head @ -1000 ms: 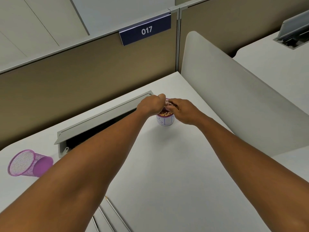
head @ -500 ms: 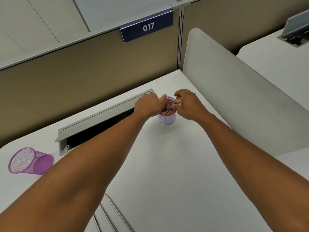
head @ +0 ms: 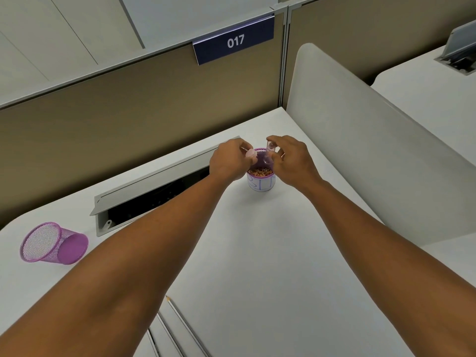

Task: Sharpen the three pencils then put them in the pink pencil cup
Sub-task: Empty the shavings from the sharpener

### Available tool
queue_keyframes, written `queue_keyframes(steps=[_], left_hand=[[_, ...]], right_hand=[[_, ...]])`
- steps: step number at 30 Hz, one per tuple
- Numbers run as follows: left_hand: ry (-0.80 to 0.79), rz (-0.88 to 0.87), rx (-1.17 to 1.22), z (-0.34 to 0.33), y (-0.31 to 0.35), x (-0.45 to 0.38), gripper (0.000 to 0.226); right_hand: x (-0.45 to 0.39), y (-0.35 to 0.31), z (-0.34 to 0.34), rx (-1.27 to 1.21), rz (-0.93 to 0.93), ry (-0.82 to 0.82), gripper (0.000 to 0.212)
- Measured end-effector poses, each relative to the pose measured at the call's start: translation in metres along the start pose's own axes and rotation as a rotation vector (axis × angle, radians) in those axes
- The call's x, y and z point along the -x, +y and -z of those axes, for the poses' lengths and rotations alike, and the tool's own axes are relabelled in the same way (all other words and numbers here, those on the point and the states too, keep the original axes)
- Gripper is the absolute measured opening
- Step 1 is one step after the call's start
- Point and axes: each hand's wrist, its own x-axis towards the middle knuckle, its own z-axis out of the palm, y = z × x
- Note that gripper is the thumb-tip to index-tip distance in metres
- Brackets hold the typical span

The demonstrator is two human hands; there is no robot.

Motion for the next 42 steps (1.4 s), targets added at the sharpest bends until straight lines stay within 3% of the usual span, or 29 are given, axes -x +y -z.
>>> queue_keyframes(steps=[4,8,12,16,20,24,27,31,36,42], left_hand=[[-0.006,-0.008,0.015,-0.001,-0.002,0.0,0.031],[-0.024,-0.02,0.023,-0.004,0.002,0.0,0.029],[-0.037,-0.008,0.046,-0.003,0.005,-0.001,0.029],[-0.062,0.016,0.079,-0.003,0.002,-0.001,0.027],[-0.071,0.052,0.122,-0.005,0.0,-0.001,0.025],[-0.066,0.057,0.135,-0.004,-0.002,0.0,0.021],[-0.073,0.055,0.126,0.0,-0.001,0.0,0.024],[-0.072,0.067,0.147,0.001,-0.002,0.001,0.022],[-0.078,0.113,0.178,0.0,-0.003,0.004,0.024],[-0.102,0.129,0.245,-0.001,-0.003,0.008,0.028]], right_hand=[[0.004,-0.004,0.0,-0.079,0.038,0.118,0.036],[0.009,-0.004,-0.006,-0.022,0.004,0.044,0.036],[0.01,-0.003,-0.008,-0.074,-0.001,0.173,0.032],[0.009,-0.002,-0.009,-0.062,-0.057,0.122,0.032],[0.013,-0.001,-0.009,-0.08,-0.017,0.183,0.034],[0.017,0.002,-0.012,0.061,0.012,0.105,0.033],[0.015,0.0,-0.013,-0.019,0.023,0.194,0.029],[0.014,-0.002,-0.013,0.015,-0.013,0.125,0.031],[0.021,0.001,-0.017,-0.021,-0.003,0.224,0.035],[0.025,0.004,-0.016,-0.01,-0.092,0.148,0.034]])
